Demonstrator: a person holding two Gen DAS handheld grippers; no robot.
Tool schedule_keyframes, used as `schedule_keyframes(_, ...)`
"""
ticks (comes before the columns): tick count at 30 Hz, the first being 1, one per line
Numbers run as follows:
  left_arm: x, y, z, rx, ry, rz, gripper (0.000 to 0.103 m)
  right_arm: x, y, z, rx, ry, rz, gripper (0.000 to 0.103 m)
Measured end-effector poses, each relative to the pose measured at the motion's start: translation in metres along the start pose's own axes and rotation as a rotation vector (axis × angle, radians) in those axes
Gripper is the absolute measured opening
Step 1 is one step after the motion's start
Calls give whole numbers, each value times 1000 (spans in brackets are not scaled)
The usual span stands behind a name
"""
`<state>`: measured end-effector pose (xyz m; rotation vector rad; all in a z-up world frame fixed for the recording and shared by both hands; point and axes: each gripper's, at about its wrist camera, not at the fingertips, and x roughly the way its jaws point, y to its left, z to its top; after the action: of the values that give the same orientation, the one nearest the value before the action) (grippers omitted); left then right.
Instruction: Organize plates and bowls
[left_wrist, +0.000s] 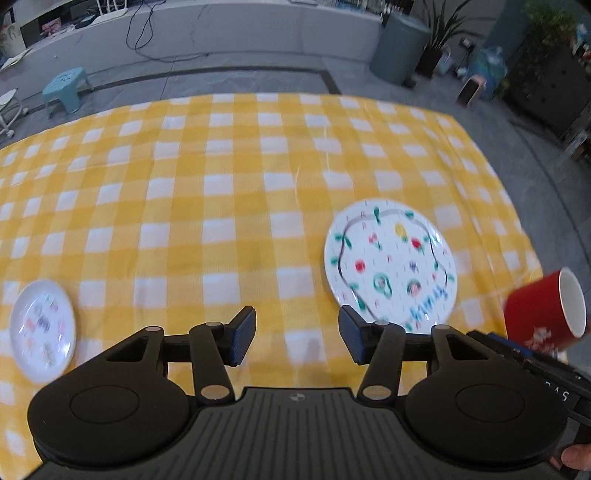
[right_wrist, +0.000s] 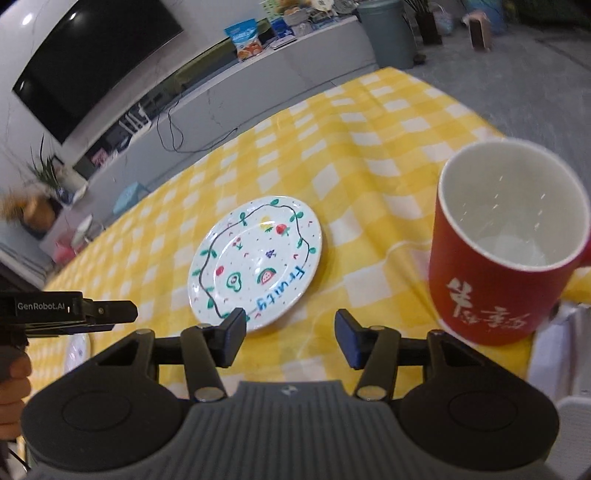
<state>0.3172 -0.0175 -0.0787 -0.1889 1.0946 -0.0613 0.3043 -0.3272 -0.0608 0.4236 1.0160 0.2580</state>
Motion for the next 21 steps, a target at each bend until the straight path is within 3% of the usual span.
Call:
schedule_keyframes(6, 24, 12, 11, -66, 6, -71, 59, 21, -4, 7, 82, 9, 14, 50)
schedule_keyframes(12, 47, 10, 18, -174, 7, -222, 55, 21, -10, 15, 111, -51, -11, 43)
schedule_keyframes(21, 74, 2, 15, -232, -16, -230, 42, 38, -18, 20, 101, -68, -10, 26)
